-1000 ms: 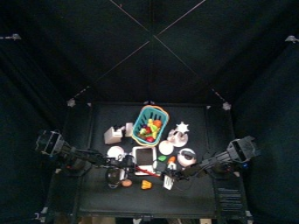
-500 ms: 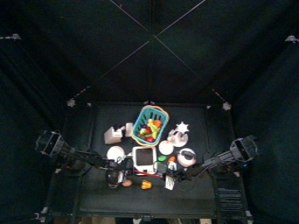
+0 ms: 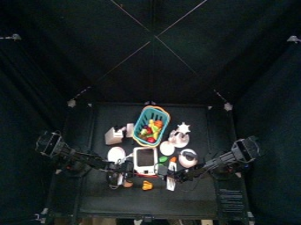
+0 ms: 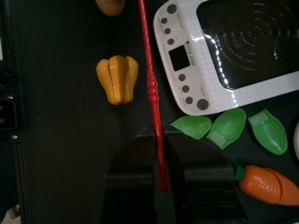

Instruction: Grab knife with other hand

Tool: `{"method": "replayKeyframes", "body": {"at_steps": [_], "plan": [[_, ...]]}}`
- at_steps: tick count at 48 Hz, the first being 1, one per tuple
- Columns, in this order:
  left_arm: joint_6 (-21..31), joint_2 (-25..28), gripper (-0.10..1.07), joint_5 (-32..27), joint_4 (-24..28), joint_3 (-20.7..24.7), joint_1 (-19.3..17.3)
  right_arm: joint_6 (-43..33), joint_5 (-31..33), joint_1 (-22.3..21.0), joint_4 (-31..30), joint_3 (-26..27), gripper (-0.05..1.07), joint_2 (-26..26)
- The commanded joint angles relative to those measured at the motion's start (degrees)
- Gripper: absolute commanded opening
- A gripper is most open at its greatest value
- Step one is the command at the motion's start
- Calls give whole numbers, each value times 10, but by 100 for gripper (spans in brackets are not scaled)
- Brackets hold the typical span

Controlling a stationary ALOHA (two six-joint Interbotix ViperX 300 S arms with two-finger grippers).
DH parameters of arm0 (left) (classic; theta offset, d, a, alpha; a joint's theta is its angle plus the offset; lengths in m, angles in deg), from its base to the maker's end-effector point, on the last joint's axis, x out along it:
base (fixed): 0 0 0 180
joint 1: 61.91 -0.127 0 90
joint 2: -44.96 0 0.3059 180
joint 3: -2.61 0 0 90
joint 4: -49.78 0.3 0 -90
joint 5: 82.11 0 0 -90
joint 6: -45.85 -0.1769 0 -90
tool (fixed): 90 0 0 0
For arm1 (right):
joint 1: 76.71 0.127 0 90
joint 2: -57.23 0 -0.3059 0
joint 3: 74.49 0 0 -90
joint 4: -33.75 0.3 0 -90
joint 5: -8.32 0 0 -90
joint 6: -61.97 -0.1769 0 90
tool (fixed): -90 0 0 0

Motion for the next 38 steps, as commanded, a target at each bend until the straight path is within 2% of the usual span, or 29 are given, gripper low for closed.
{"method": "replayKeyframes", "body": {"at_steps": [1, 38], "plan": [[1, -5, 48, 7, -1, 6, 7, -1, -4, -5, -15, 11, 20, 14], [1, 22, 48, 29, -2, 9, 21, -2, -15, -6, -34, 6, 20, 13]]}}
